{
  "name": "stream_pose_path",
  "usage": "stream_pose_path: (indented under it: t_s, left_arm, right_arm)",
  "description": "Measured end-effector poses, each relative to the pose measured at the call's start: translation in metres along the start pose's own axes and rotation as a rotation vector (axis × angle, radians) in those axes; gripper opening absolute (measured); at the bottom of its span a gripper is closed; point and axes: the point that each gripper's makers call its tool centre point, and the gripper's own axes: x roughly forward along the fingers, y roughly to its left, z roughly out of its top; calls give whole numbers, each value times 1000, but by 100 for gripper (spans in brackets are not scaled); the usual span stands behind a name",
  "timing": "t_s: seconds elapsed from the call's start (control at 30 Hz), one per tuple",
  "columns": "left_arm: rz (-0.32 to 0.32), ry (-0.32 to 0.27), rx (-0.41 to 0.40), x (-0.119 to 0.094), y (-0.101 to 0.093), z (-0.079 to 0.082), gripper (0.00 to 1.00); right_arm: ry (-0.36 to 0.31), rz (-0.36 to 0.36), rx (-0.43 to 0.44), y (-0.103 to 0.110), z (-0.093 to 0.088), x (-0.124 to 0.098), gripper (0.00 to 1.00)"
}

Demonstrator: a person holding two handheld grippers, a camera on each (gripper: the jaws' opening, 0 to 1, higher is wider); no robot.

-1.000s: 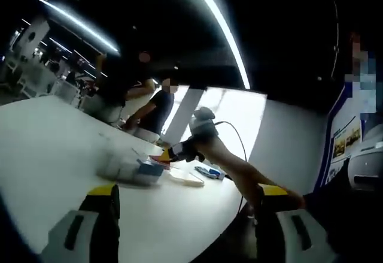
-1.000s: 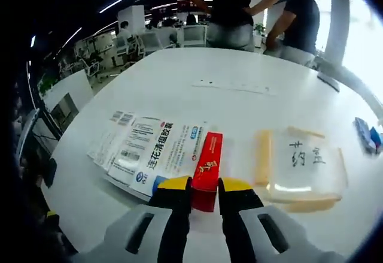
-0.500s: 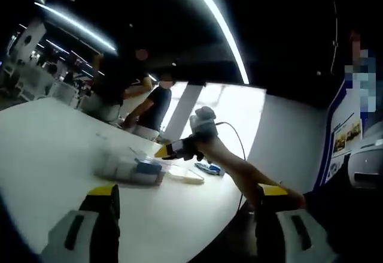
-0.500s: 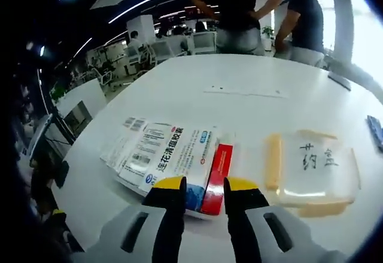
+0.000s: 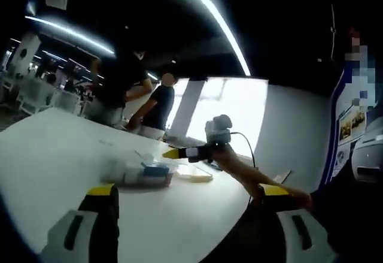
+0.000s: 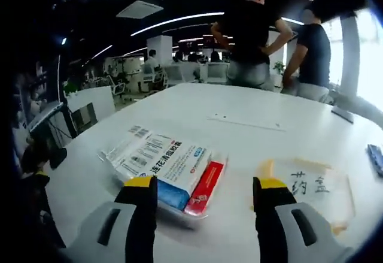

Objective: Arrange the small medicine boxes into an aligned row inside the storage area until every box is upright, visible, and separated from the surrounding clutter.

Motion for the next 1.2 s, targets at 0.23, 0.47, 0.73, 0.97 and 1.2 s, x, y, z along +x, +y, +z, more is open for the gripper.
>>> stream_pose_path:
  t_s: [0.23,0.47,0.73,0.97,1.2]
  left_arm:
    - [46,12,36,-4,10,3,99]
    - [71,24,61,-9,17,5,99]
    - [81,53,110,-16,17,10,100]
    - [85,41,108,-22,20,9,100]
    - [101,27,131,-31,22,15,100]
  right_arm:
    - [-108,-2,-30,-10,1,-13,99]
    - [-130,50,-6,-2,0,-23,100]
    - [-217,153,21,21,-1,-54,100]
    - [-225,190,-5,39,-13,-76,100]
    - [-264,199,-25,41,-22,-108,100]
